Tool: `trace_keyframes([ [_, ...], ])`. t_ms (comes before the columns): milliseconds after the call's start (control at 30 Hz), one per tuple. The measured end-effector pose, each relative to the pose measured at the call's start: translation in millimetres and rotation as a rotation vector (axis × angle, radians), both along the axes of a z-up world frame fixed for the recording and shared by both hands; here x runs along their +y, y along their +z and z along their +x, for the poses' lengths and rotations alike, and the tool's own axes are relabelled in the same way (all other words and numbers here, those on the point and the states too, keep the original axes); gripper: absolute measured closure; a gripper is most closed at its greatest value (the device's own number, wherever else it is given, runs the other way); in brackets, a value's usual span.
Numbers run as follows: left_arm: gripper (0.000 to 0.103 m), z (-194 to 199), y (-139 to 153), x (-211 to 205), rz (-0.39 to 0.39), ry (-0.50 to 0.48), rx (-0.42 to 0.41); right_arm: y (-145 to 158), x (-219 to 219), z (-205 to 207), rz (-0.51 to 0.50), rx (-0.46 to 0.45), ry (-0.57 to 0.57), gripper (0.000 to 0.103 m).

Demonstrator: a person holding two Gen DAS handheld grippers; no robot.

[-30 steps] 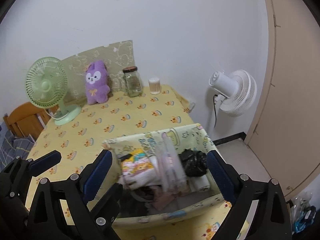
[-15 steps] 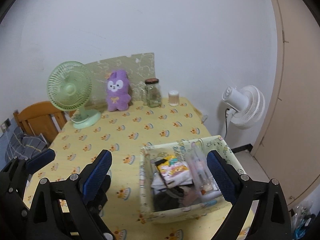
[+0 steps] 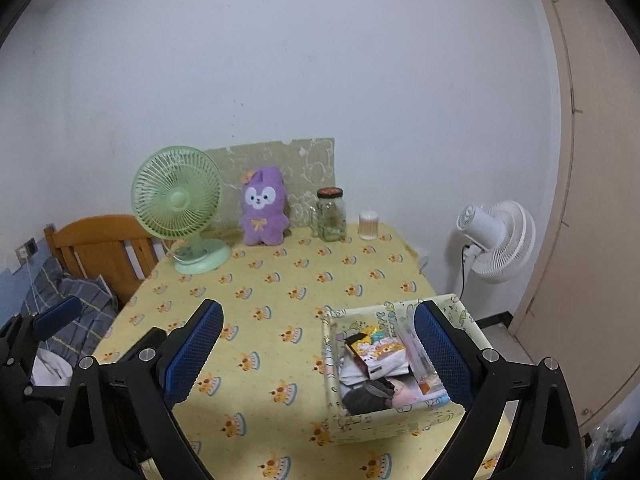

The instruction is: Organize soft objects

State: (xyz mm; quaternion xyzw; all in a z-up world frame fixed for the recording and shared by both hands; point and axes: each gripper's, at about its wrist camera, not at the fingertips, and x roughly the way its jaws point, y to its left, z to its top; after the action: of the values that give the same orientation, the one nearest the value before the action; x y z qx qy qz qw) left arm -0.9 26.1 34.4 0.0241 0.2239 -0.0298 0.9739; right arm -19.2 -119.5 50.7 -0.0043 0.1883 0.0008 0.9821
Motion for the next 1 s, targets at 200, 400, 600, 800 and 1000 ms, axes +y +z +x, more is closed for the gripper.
trace_keyframes([
  [200,0.000,-14,3,13,-0.011,0.025,-0.026,3,5,-13,0.003,-0.026,0.011,0.001],
  [400,0.000,-22,5,20,-0.020,0.055,-0.051,5,7,-22,-0.003,-0.037,0.022,0.001],
  [600,0.000,-27,7,25,-0.036,0.071,-0.064,9,6,-28,-0.008,-0.054,0.021,0.001],
  [800,0.000,-31,7,29,-0.044,0.086,-0.067,10,4,-29,0.001,-0.063,0.016,0.001],
  [1000,0.000,-33,7,31,-0.067,0.098,-0.058,6,2,-28,0.003,-0.047,0.022,0.001],
])
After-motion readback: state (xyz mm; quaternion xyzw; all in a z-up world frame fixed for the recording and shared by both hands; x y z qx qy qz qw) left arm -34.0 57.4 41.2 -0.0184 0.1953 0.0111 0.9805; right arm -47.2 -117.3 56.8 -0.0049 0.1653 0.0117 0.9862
